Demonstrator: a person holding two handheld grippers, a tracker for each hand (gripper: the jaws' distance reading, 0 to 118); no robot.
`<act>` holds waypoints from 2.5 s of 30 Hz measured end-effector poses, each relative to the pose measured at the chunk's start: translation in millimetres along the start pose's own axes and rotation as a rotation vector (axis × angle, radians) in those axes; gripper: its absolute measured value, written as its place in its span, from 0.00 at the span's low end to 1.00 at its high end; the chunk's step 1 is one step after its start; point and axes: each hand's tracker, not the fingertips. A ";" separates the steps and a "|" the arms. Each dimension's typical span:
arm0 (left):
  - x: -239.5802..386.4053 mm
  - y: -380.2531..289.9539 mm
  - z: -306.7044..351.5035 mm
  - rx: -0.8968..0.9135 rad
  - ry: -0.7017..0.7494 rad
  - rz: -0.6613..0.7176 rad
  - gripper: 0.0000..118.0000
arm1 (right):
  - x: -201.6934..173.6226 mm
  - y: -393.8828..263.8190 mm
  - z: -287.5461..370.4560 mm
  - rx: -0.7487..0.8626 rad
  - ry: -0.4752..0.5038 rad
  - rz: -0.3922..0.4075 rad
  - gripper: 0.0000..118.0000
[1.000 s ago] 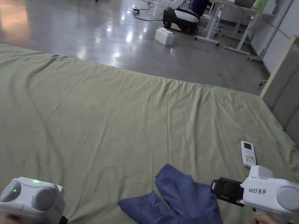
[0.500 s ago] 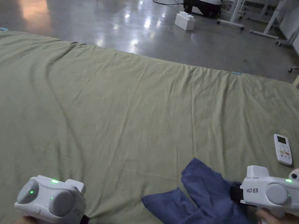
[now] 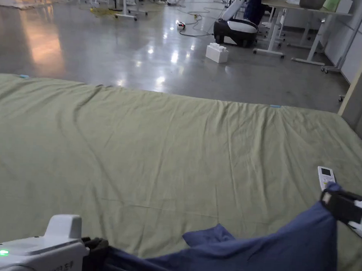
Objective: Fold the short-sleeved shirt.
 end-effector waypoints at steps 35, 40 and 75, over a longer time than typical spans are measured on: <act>82.4 168.7 293.7 0.806 0.014 -0.307 0.07 | -99.0 245.4 225.9 0.662 -0.044 0.194 0.04; 80.7 177.4 282.5 0.790 0.009 -0.308 0.07 | -100.3 246.7 216.3 0.648 -0.023 0.205 0.04; 42.0 364.4 36.6 0.619 0.145 -0.177 0.07 | -109.7 351.3 -29.8 0.611 -0.220 0.336 0.04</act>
